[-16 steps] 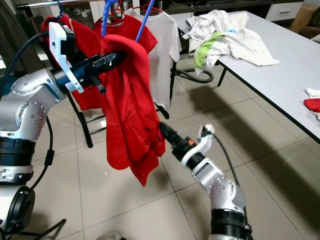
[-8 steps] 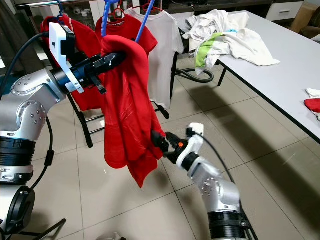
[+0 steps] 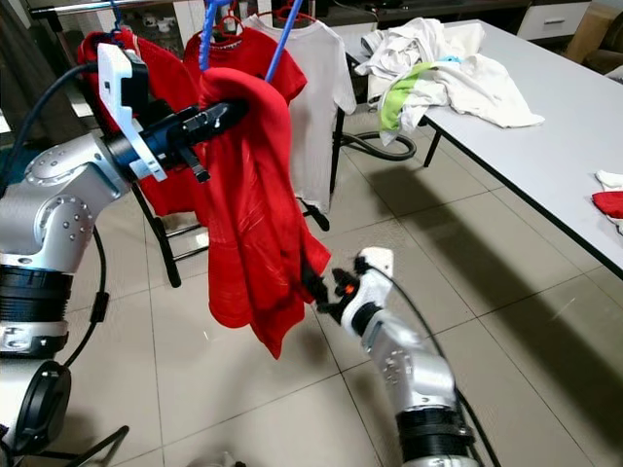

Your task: Hang hanger

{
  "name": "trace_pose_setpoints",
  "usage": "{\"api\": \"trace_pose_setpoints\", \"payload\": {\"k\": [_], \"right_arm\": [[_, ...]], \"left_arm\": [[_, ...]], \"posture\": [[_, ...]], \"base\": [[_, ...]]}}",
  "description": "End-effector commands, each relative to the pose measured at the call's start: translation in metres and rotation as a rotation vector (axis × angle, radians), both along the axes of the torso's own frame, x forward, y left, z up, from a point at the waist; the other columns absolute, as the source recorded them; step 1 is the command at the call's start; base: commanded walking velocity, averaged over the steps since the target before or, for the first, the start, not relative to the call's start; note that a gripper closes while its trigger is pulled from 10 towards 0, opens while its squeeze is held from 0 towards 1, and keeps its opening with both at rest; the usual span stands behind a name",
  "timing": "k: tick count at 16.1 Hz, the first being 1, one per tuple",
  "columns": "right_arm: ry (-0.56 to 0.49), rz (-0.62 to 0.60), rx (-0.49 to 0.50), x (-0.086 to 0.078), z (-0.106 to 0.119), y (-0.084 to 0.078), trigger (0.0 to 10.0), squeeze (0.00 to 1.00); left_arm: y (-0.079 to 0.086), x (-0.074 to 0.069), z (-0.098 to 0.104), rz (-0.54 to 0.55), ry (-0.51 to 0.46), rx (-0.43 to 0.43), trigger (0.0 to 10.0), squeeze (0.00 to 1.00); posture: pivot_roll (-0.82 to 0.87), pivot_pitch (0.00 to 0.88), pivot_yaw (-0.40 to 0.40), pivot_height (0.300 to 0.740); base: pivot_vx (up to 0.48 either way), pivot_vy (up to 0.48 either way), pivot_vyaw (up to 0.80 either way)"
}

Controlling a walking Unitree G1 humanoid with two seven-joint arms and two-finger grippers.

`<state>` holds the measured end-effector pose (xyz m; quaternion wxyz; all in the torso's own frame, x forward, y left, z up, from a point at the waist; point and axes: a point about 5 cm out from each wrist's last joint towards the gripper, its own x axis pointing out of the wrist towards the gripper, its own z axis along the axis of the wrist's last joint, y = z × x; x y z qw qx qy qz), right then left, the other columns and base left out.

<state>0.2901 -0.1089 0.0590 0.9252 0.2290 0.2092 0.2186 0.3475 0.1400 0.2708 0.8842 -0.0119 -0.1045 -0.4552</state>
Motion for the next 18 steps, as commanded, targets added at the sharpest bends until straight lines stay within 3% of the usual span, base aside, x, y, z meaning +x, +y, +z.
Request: {"api": "trace_pose_setpoints", "payload": {"k": [1, 4, 5, 6, 7, 12, 18], "right_arm": [[-0.02, -0.021, 0.02, 0.006, 0.007, 0.003, 10.0, 0.0], [0.006, -0.068, 0.202, 0.014, 0.015, 0.009, 10.0, 0.0], [0.025, -0.069, 0.262, 0.015, 0.015, 0.011, 4.3, 0.0], [0.038, -0.066, 0.283, 0.016, 0.014, 0.012, 0.0, 0.0], [0.069, -0.048, 0.328, 0.014, 0.012, 0.015, 0.0, 0.0], [0.124, -0.011, 0.344, 0.009, 0.006, 0.019, 0.0, 0.0], [0.136, -0.084, 0.409, 0.015, 0.006, 0.011, 0.0, 0.0]], "left_arm": [[-0.001, 0.0, 0.018, -0.007, -0.06, -0.032, 0.0, 0.0], [-0.003, -0.001, 0.017, -0.014, -0.057, -0.036, 0.0, 0.0], [-0.004, -0.001, 0.016, -0.015, -0.057, -0.037, 0.0, 0.0], [-0.004, -0.001, 0.016, -0.015, -0.056, -0.039, 0.0, 0.0], [-0.004, 0.0, 0.017, -0.014, -0.059, -0.042, 0.0, 0.0], [-0.003, 0.0, 0.018, -0.003, -0.07, -0.048, 0.0, 0.0], [-0.001, -0.001, 0.018, 0.001, -0.076, -0.046, 0.0, 0.0]], "posture": [[0.06, 0.0, 0.047, 0.74], [0.06, 0.0, 0.047, 0.74], [0.06, 0.0, 0.045, 0.74], [0.06, 0.0, 0.044, 0.74], [0.06, 0.0, 0.043, 0.74], [0.05, 0.0, 0.035, 0.74], [0.06, 0.0, 0.03, 0.74]], "base": [[0.0, 0.0, 0.0], [0.0, 0.0, 0.0], [0.0, 0.0, 0.0], [0.0, 0.0, 0.0], [0.0, 0.0, 0.0], [0.0, 0.0, 0.0], [0.0, 0.0, 0.0]]}}
